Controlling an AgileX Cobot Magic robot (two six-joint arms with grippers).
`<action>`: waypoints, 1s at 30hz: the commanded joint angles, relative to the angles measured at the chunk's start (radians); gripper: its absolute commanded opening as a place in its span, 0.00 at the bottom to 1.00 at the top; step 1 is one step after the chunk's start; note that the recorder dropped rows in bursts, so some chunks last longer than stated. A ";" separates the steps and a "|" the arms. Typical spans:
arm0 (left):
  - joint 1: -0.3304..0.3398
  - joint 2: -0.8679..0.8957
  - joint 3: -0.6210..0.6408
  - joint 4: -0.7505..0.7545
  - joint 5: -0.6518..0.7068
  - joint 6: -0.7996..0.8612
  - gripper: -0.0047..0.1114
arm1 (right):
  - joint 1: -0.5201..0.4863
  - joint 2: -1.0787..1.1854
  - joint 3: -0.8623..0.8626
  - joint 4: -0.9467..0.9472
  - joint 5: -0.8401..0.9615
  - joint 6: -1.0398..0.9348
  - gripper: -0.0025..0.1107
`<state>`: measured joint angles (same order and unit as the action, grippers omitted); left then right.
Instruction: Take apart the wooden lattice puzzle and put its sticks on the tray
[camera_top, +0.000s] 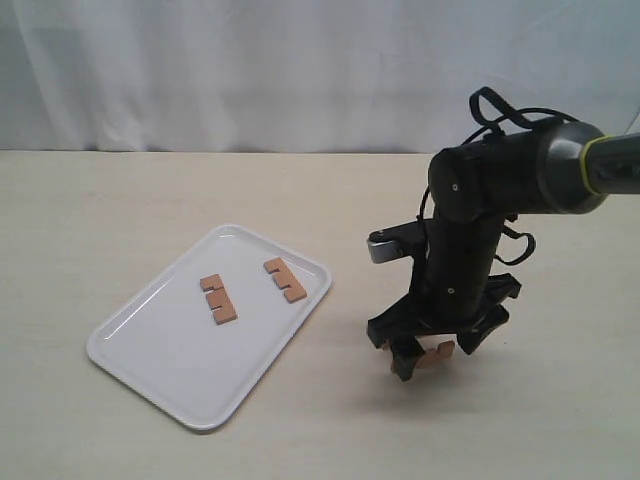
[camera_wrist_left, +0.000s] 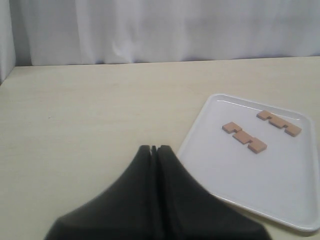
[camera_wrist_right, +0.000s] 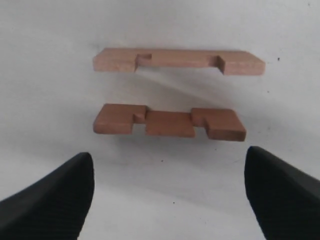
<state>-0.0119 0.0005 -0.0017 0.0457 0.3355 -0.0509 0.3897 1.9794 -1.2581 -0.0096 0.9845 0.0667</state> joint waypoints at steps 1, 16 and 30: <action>-0.007 0.000 0.002 -0.002 -0.012 0.001 0.04 | -0.004 -0.016 0.017 0.003 -0.059 -0.001 0.71; -0.007 0.000 0.002 -0.002 -0.012 0.001 0.04 | -0.004 -0.016 0.017 0.019 -0.101 0.061 0.71; -0.007 0.000 0.002 -0.002 -0.012 0.001 0.04 | -0.004 0.052 0.017 0.023 -0.099 0.061 0.70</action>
<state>-0.0119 0.0005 -0.0017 0.0457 0.3355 -0.0509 0.3897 1.9944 -1.2481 0.0081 0.8976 0.1243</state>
